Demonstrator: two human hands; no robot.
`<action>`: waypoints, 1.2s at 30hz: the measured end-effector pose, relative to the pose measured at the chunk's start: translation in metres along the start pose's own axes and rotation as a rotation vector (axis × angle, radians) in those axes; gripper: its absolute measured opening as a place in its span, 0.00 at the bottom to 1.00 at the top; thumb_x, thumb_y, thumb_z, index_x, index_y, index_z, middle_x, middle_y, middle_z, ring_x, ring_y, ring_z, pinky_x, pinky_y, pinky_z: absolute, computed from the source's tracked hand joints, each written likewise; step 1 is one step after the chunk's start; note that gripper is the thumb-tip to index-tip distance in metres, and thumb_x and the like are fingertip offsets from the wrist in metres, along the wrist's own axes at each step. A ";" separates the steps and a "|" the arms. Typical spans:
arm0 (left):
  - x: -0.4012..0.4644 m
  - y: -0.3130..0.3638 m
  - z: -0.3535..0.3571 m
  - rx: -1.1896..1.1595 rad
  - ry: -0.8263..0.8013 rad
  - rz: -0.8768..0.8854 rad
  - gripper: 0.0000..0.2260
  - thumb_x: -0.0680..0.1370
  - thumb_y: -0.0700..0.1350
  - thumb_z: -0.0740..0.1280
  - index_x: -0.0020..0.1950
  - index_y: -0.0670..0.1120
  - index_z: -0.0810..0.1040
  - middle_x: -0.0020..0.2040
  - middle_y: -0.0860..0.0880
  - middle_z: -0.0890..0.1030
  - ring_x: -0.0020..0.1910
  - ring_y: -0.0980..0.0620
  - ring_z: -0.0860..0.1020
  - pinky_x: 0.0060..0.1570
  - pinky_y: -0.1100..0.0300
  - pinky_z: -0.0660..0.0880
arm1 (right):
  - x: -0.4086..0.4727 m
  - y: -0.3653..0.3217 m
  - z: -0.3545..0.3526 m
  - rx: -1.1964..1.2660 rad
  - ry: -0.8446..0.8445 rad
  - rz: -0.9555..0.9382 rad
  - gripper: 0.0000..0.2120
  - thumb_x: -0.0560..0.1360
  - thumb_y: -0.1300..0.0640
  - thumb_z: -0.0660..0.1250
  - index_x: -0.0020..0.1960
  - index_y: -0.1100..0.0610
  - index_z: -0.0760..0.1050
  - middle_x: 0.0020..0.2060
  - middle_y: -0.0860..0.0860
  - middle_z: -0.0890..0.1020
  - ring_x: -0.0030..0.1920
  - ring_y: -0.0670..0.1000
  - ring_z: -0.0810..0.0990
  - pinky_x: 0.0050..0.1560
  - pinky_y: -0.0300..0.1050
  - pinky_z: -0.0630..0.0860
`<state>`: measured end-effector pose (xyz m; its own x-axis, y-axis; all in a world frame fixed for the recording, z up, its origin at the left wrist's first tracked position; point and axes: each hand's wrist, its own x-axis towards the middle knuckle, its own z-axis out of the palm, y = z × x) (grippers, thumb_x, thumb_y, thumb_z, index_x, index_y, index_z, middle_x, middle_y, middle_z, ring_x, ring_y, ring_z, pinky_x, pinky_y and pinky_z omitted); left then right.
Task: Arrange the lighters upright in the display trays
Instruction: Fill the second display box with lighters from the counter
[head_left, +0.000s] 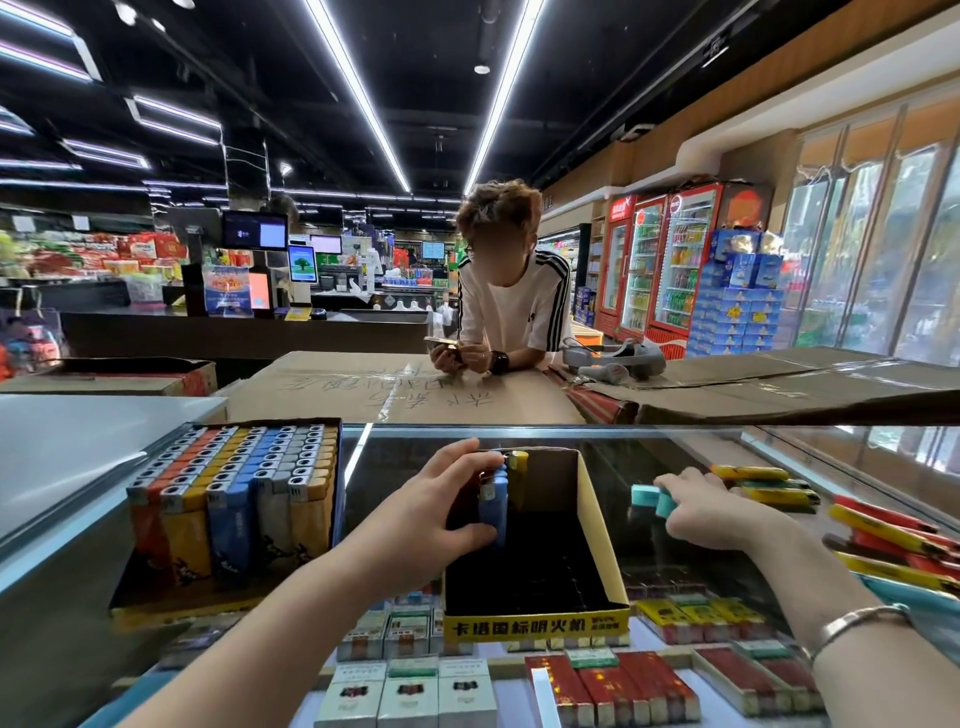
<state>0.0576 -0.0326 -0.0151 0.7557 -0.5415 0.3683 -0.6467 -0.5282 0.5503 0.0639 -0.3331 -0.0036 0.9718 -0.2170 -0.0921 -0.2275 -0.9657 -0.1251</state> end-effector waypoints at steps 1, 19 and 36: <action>0.000 0.000 -0.001 -0.004 -0.003 -0.003 0.28 0.74 0.49 0.69 0.68 0.66 0.60 0.64 0.74 0.53 0.65 0.62 0.60 0.63 0.66 0.62 | -0.002 -0.002 -0.001 0.041 -0.019 -0.020 0.26 0.75 0.61 0.62 0.71 0.52 0.60 0.64 0.54 0.69 0.63 0.53 0.68 0.64 0.50 0.66; -0.001 0.011 -0.009 0.037 -0.068 -0.010 0.30 0.68 0.51 0.74 0.61 0.68 0.61 0.61 0.68 0.58 0.63 0.59 0.66 0.58 0.67 0.70 | -0.049 -0.047 -0.052 1.471 0.034 -0.318 0.20 0.65 0.61 0.71 0.55 0.63 0.70 0.32 0.55 0.82 0.34 0.53 0.82 0.35 0.48 0.79; -0.011 0.049 -0.011 0.057 0.228 0.178 0.22 0.67 0.58 0.67 0.56 0.71 0.61 0.45 0.64 0.75 0.52 0.65 0.72 0.51 0.63 0.72 | -0.084 -0.120 -0.018 1.947 -0.195 -0.360 0.20 0.62 0.61 0.72 0.53 0.58 0.72 0.35 0.55 0.81 0.32 0.51 0.82 0.29 0.45 0.78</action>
<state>0.0188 -0.0452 0.0165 0.6292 -0.4716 0.6178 -0.7713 -0.4771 0.4214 0.0103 -0.2013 0.0373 0.9921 0.0632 0.1087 0.0623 0.5040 -0.8615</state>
